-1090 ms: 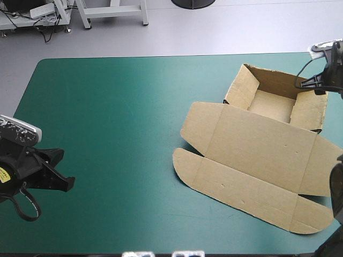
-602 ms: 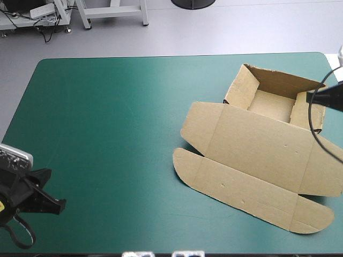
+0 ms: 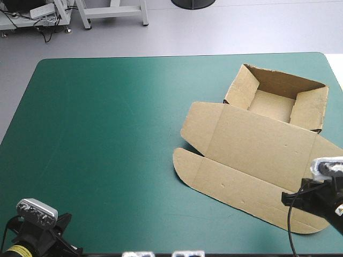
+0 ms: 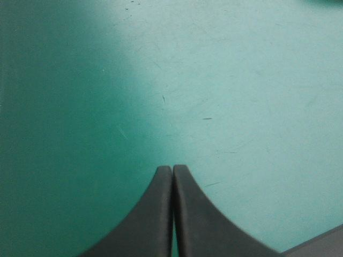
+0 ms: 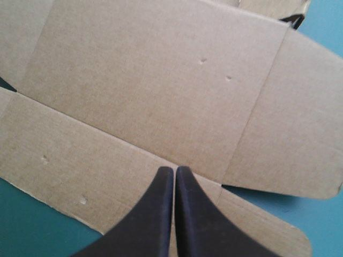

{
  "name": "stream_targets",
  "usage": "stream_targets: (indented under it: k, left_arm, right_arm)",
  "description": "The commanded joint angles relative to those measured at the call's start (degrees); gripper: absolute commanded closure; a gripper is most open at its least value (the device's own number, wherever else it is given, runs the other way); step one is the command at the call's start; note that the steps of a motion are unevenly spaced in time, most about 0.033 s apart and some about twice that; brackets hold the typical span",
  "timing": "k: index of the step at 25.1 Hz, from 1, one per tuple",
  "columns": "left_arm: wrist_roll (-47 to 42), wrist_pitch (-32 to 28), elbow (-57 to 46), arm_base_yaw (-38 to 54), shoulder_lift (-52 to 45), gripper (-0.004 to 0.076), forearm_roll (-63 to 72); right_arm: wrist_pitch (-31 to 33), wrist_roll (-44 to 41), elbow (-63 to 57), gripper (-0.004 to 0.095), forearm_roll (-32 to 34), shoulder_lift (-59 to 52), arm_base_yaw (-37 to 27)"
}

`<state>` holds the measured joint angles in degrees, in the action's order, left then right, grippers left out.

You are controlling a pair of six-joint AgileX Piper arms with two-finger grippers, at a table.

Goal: Fold the box

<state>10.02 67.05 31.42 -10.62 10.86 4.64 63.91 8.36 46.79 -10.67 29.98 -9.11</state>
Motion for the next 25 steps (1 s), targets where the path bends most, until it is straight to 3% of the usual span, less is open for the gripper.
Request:
stream_targets:
  k: [1,3,6,25]
  left_arm:
    - [1.5,-4.9,-2.2,-0.3,-1.3,0.0734,3.1]
    - [3.5,-8.4,-2.5,-0.3,-1.4,0.0734,4.4]
    - [4.1,-6.6,-2.9,-0.3,-1.5,0.0734,5.2]
    - [3.6,-7.2,-3.2,-0.3,-1.7,0.0734,5.2]
  right_arm:
    - [-7.3,1.2,-8.0,0.0909,-3.1,-5.2,-0.3]
    - [-7.9,1.2,-13.0,0.0909,-3.1,-8.6,-0.3]
    - [-8.5,1.2,-17.6,0.0909,-3.0,-12.5,-0.3]
    - [-6.3,3.1,-17.7,0.0909,-4.4,-14.0,-0.3]
